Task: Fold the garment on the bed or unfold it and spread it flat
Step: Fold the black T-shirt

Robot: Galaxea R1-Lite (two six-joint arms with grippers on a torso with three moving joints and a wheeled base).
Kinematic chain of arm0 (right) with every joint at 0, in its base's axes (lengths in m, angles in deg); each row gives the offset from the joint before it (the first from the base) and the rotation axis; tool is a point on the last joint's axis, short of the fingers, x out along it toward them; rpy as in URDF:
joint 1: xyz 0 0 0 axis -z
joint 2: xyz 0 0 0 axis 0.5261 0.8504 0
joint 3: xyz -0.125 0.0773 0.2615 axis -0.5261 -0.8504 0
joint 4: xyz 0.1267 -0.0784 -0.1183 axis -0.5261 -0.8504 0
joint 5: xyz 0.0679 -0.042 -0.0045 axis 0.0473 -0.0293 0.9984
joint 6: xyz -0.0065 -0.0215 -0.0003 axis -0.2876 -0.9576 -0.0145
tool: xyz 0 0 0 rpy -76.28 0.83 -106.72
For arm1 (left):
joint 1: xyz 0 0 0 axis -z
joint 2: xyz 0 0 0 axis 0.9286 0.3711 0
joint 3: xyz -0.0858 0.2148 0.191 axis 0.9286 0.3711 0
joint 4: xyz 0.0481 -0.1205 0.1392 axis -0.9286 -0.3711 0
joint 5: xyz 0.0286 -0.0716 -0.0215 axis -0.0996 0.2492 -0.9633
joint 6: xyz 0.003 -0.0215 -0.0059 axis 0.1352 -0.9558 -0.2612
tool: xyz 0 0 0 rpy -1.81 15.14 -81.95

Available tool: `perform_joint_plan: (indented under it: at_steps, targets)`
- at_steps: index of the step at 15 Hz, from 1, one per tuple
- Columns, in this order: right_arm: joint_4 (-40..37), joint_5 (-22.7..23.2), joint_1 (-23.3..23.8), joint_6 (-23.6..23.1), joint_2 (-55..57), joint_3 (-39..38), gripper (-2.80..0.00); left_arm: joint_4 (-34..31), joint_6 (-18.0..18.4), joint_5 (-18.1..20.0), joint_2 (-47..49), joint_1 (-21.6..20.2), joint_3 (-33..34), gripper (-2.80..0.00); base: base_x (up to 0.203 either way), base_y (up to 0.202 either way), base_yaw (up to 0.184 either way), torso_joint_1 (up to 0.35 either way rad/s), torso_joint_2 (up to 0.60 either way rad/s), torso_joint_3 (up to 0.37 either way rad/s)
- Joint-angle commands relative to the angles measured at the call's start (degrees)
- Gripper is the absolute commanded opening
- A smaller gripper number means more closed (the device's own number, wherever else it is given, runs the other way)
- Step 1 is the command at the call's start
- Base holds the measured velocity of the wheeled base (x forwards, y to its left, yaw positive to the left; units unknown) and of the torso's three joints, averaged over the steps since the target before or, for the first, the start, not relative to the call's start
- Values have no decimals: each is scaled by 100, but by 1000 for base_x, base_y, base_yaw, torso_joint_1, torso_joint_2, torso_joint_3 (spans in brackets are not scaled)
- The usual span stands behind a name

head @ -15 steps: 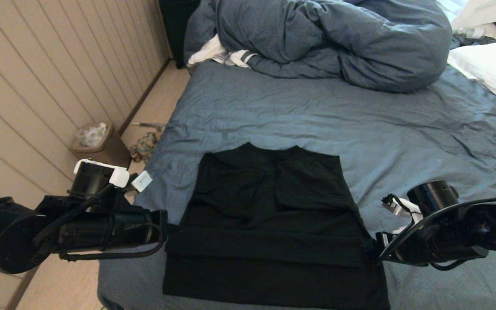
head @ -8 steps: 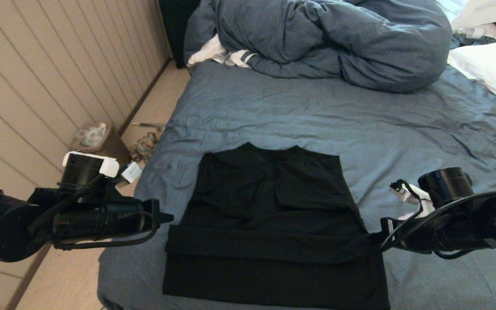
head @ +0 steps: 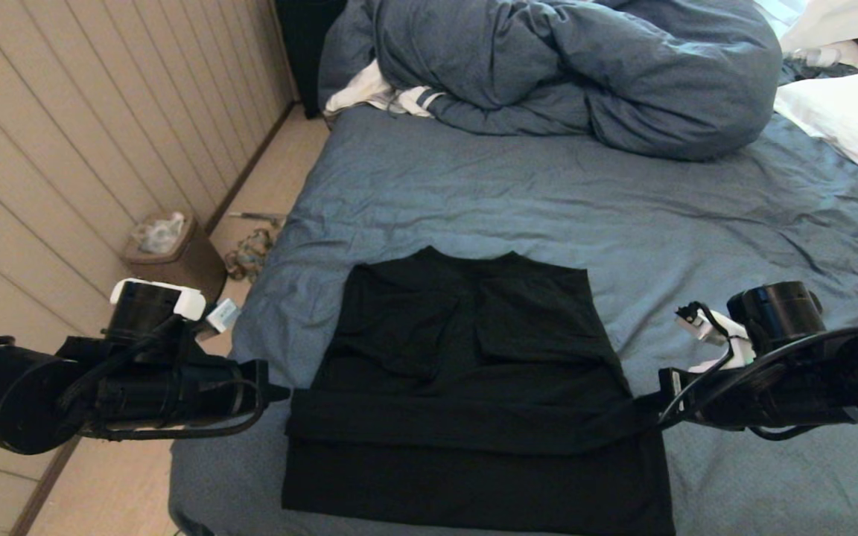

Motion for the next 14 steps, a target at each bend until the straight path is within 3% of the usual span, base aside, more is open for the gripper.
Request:
perform_joint_plan:
  at_steps: [1,7,14]
  targets:
    - [5,117,13,-1,107,4,-280,3,-13,19,131,-5,-75,-280,0,0,0,0,0,0]
    - [34,238,28,-65,562,34,-280,-112,70,106,737,-4,-389,-280,0,0,0,0,0,0]
    - [418,225,24,-67,797,25,-280,-151,100,121,836,-301,-520,-280,0,0,0,0,0,0]
